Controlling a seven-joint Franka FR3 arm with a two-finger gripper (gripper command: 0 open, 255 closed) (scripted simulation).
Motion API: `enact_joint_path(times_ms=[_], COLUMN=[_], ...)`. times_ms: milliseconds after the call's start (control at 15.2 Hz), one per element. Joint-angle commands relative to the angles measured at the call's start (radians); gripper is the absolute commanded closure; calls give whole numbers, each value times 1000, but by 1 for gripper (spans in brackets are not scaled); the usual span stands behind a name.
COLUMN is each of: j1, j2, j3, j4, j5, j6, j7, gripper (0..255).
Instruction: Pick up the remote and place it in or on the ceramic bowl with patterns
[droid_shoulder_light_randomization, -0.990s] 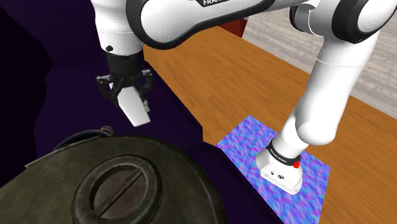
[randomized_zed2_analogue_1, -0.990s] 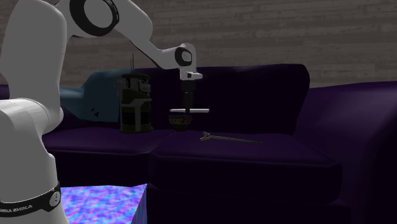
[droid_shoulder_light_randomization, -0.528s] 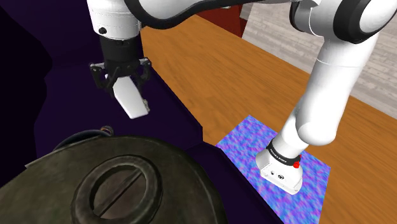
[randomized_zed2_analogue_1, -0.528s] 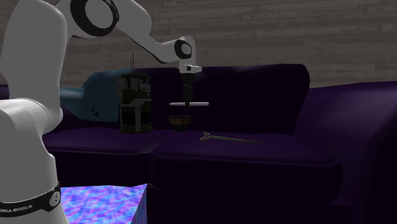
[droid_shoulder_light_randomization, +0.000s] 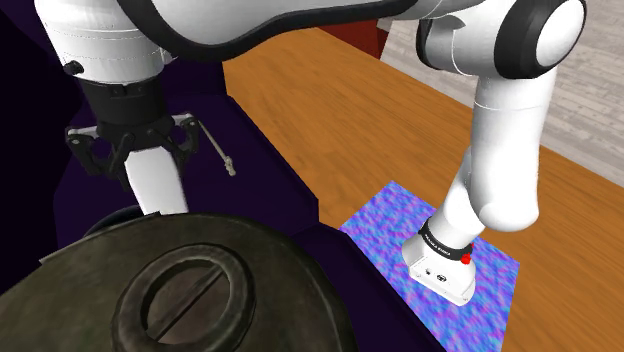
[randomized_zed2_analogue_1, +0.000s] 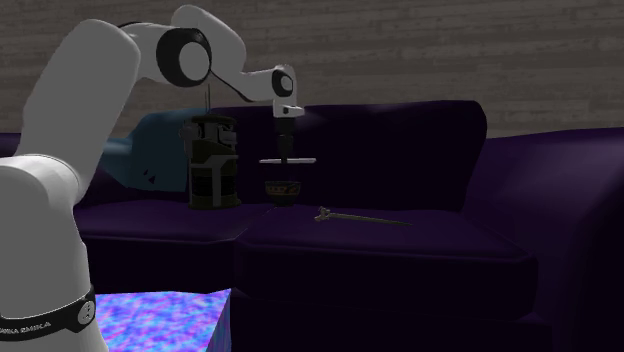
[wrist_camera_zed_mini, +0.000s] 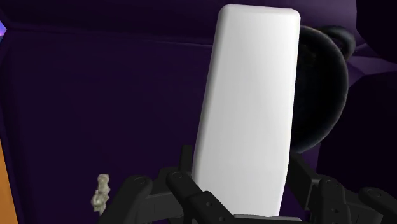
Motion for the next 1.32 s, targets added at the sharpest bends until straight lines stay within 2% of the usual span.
enact_joint_path(times_ms=[0,132,198,1056,1254], j1=[64,135,144,105,105], j2=[60,128,136,138,138], j3=[-3,-11,-13,-20,-20], j4=[92,197,210,20,20], j5=[-32,-65,-68,-77,-77], j6=[-40,-83,-88,95,95], j7=[41,75,78,101,101], gripper=[255,255,255,255,255])
